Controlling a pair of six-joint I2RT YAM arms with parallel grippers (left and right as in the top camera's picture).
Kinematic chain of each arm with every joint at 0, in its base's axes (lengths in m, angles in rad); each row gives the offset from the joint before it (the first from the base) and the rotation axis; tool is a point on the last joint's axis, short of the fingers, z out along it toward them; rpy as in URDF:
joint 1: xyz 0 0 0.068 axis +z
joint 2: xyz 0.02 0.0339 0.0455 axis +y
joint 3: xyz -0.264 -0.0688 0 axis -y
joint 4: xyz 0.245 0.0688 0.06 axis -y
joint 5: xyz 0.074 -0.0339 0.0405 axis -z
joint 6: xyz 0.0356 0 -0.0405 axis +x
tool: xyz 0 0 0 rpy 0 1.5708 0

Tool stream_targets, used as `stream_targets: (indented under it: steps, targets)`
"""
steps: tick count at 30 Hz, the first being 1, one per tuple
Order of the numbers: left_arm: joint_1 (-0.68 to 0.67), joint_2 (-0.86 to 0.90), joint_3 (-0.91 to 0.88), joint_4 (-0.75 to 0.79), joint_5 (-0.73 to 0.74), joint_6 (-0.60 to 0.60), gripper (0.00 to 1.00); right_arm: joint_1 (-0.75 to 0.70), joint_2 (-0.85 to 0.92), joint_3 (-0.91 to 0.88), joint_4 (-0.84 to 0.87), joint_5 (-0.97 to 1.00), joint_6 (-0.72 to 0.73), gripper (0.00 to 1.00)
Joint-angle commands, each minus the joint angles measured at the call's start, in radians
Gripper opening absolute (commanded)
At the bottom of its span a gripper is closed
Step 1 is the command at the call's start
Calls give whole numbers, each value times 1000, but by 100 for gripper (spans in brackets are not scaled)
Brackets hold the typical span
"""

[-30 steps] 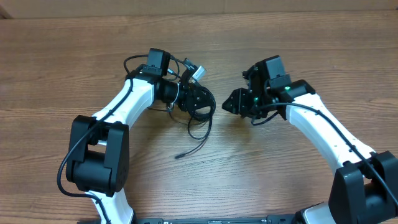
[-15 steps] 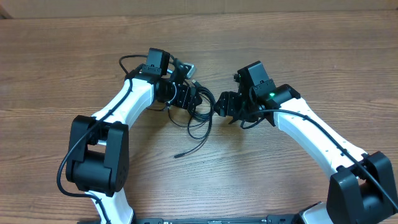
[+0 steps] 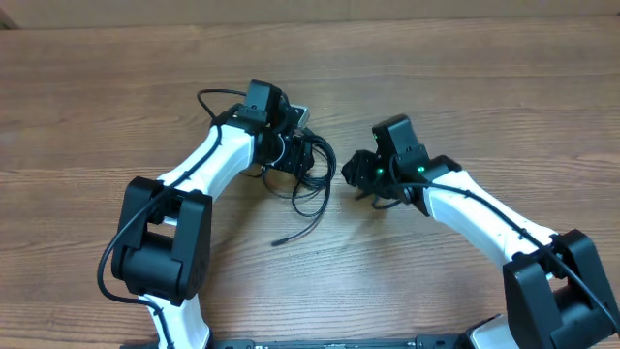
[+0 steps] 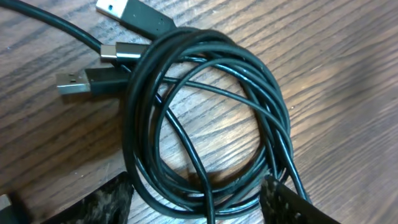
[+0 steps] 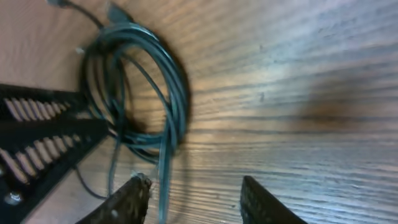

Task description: Untangle cables

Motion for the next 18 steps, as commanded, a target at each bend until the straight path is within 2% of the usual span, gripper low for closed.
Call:
stream_targets:
  steps: [1,3,8,11,18]
  targets:
    - [-11,15,21,0,-49,-9,64,11,2,-56,73,-47,18,39]
    - [-12,15,21,1,-50,-8,60,14,2,-73,95,-57,18,36]
    - [-13,15,18,16,-105,-11,55,31,2,-82,105,-43,14,35]
    - [-13,15,0,50,-147,-17,55,46,2,-82,111,-16,14,35]
    - [-13,15,-26,98,-146,-51,59,97,2,-82,145,105,15,34]
